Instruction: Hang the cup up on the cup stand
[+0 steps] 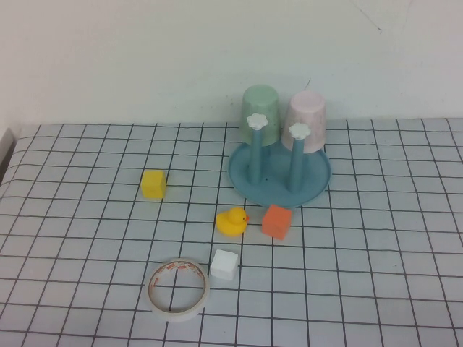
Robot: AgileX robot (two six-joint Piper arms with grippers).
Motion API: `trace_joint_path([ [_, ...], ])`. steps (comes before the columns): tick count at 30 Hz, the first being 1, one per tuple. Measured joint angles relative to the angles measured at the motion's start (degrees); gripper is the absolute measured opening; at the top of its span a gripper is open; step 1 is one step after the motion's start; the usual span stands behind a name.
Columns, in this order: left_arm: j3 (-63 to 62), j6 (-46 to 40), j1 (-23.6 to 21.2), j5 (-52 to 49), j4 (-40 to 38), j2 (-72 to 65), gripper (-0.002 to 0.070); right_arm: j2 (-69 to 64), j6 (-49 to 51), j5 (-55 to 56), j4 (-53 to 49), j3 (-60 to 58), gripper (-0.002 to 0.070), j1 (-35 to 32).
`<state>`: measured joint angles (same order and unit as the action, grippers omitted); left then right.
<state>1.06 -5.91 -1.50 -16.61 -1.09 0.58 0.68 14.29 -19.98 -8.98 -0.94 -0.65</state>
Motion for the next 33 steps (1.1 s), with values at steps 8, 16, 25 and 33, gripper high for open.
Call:
trace_joint_path([
  [8, 0.0, -2.7, 0.0, -0.9, 0.2, 0.1, -0.0002, 0.0, 0.0, 0.0, 0.0, 0.0, -0.0001, 0.0],
  [16, 0.0, -4.3, 3.6, -1.0, 0.2, 0.1, -0.0002, 0.0, 0.0, 0.0, 0.0, 0.0, -0.0001, 0.0],
  [25, 0.0, -4.3, 3.9, -1.0, 0.2, 0.1, -0.0002, 0.0, 0.0, 0.0, 0.0, 0.0, -0.0001, 0.0],
  [33, -0.1, -4.3, 3.9, -1.1, -0.1, 0.1, -0.0002, 0.0, 0.0, 0.0, 0.1, 0.0, -0.0001, 0.0],
])
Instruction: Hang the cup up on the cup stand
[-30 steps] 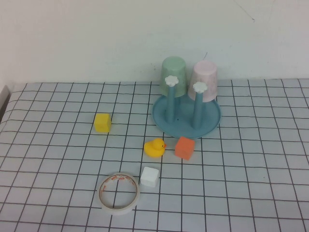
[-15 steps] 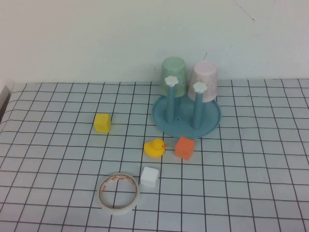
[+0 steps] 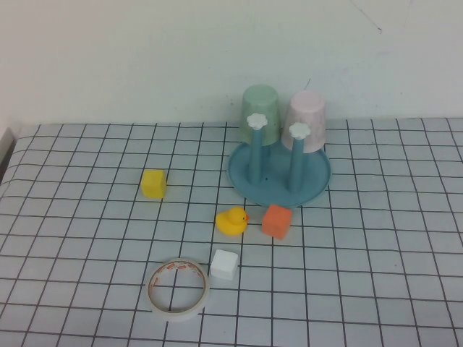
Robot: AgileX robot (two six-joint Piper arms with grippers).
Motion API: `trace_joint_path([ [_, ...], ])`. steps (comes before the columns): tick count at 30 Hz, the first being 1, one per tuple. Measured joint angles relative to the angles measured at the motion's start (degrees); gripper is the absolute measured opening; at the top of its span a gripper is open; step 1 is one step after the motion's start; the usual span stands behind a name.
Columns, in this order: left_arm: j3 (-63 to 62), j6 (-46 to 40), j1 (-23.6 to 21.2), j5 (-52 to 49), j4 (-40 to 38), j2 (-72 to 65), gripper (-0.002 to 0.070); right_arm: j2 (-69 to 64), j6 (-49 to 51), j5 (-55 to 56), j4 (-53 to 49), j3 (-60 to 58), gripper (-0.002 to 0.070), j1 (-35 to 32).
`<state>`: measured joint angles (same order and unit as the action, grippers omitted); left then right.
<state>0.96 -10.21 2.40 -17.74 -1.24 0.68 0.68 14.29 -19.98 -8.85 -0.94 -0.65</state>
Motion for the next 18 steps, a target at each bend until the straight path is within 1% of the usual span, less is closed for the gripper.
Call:
trace_joint_path([
  [18, 0.0, 0.0, 0.0, -0.1, -0.6, 0.0, -0.0002, 0.0, 0.0, 0.0, 0.0, 0.0, -0.0001, 0.0],
])
